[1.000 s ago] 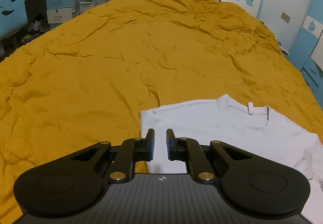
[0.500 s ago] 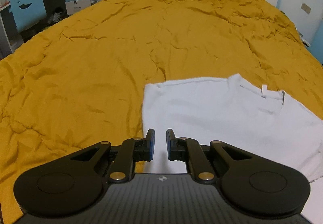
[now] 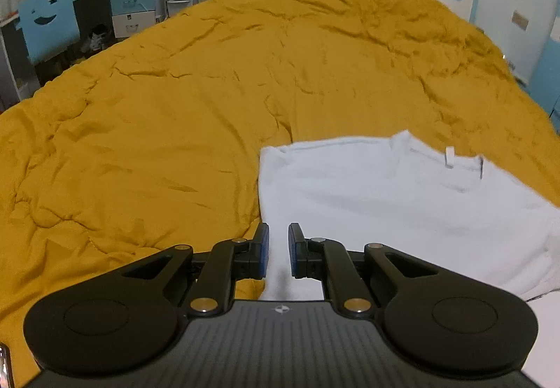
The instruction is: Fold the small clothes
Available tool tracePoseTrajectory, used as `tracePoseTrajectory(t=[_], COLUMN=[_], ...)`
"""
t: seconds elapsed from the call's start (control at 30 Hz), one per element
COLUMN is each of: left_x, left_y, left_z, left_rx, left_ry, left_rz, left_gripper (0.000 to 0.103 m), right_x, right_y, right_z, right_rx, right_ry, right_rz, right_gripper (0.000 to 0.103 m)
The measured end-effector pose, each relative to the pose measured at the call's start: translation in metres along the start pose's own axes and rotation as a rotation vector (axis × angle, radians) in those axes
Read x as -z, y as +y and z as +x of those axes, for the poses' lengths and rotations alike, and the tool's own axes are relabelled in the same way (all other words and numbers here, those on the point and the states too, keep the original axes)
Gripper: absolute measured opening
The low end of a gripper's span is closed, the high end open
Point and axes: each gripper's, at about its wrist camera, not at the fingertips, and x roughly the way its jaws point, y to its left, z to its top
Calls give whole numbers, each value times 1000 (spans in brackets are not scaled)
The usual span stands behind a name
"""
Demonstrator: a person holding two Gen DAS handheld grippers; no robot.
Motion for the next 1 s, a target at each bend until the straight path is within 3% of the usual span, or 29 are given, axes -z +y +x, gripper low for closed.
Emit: tracePoseTrajectory(t=[0.2, 0.3, 0.4, 0.47, 0.67, 0.9, 1.0], left_x=[-7, -11, -15, -17, -18, -11, -8], left_y=[15, 25, 35, 40, 52, 69, 76], left_z=[-17, -23, -27, -26, -21, -3, 4], left_rx=[35, 65, 88, 101, 120, 160, 192], left_ry=[-42, -59, -73, -71, -64, -20, -4], left_rz=[-3, -22, -40, -44, -62, -99, -137], left_gripper=[12, 12, 12, 12, 12, 12, 12], right_x=[-31, -22, 3, 26, 137, 272, 303], right_y=[189, 266, 329, 365, 450, 498, 511], right_z=[-58, -72, -73, -66, -35, -5, 8], right_rx=[-212, -288, -376, -407, -455, -534, -587], right_ry=[-85, -91, -36, 1, 182, 400, 495], right_rz=[-217, -277, -281, -298, -285, -264, -269], right_gripper=[0, 0, 0, 0, 0, 0, 6])
